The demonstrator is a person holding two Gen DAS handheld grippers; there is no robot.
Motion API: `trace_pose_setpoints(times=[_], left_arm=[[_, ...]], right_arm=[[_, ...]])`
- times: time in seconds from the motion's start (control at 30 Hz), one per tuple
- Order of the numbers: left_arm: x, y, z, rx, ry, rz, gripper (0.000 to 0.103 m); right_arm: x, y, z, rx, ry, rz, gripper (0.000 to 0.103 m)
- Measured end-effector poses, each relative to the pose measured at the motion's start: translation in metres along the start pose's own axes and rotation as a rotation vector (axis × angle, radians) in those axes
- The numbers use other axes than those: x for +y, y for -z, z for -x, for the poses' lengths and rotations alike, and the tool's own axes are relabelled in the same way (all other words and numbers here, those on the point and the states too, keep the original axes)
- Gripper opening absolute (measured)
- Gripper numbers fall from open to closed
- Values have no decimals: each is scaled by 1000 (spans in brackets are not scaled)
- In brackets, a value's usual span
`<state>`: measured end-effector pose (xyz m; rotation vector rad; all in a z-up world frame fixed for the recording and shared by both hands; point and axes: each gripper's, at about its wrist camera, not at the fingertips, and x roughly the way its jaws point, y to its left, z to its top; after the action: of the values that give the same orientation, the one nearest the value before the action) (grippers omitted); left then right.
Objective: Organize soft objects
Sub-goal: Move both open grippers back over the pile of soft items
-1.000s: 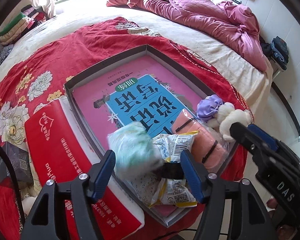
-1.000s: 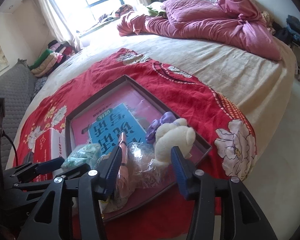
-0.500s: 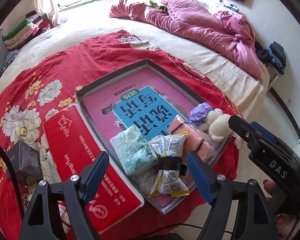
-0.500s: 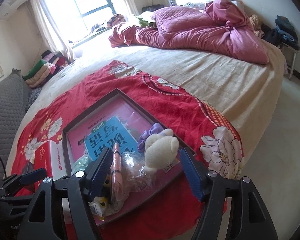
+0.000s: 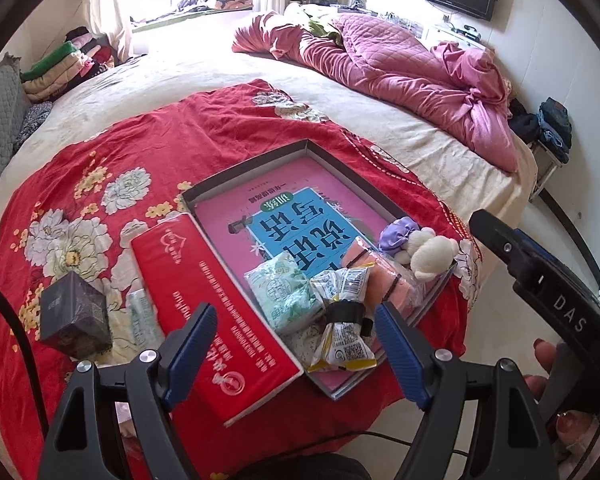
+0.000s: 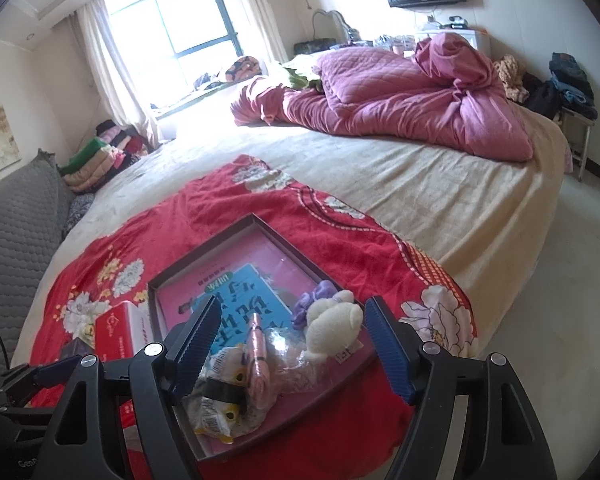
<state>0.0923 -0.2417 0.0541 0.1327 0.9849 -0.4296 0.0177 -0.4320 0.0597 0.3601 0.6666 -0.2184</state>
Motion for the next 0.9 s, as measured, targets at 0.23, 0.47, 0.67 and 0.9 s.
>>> trace_pose_setpoints(times=[0.23,0.47,0.67,0.9], left_arm=[[13,7,23,-25,-31,12,81],[20,15,43,-42,-52,18,81],[27,21,58,-49,-76,21,81],[41,33,75,-50,-91,44,81]], right_arm=[[14,-3,15,-21,-8,27,76],[29,-4,33,-34,-20,67,76],[45,-3,49,-42,-29,115,77],[64,0,60,-45,-49,158,77]])
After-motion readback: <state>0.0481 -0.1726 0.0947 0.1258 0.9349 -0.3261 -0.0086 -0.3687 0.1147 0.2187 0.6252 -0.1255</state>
